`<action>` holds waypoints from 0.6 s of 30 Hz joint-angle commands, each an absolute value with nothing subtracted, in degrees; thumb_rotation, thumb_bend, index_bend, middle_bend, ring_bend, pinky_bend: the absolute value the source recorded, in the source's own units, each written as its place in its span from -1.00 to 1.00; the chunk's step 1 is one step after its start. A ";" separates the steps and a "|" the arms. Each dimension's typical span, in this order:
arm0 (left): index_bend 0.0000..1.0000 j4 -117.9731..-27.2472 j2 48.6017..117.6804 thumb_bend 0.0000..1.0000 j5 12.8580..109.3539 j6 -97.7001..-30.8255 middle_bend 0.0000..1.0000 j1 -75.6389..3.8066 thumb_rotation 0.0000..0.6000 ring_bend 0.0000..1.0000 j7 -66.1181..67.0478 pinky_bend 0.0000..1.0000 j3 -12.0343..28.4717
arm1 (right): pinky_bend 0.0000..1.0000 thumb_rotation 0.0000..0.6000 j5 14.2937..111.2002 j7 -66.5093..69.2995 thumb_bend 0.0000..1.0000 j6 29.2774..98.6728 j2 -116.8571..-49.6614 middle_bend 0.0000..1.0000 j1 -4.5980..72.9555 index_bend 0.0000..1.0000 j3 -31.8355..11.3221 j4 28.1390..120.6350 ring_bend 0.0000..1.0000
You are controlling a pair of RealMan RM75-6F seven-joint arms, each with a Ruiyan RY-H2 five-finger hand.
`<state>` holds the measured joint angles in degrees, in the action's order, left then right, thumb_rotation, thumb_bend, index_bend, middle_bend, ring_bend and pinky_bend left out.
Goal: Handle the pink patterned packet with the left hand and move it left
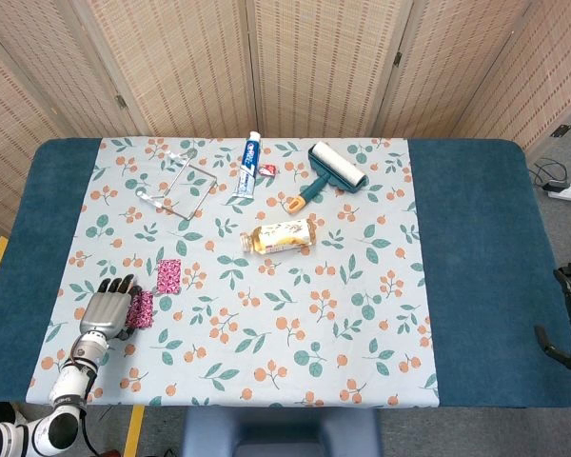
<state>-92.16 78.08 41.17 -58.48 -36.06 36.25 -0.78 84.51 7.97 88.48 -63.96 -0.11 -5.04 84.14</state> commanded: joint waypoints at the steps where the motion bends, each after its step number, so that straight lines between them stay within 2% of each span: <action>1: -0.64 -92.09 78.10 -0.29 40.98 -58.39 -1.00 -36.06 1.00 -1.00 36.29 -1.00 -0.77 | -1.00 1.00 84.48 7.98 -0.27 88.43 -64.00 -1.00 -0.09 -1.00 -5.04 84.13 -1.00; 18: -0.80 -92.54 78.03 -0.29 39.50 -57.24 -1.00 -36.61 1.00 -1.00 36.86 -1.00 -0.92 | -1.00 1.00 84.26 7.99 -0.27 88.23 -64.16 -1.00 -0.13 -1.00 -4.98 83.95 -1.00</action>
<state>-92.42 78.09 39.64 -57.35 -36.53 36.77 -0.90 84.26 8.00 88.23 -64.16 -0.13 -4.98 83.95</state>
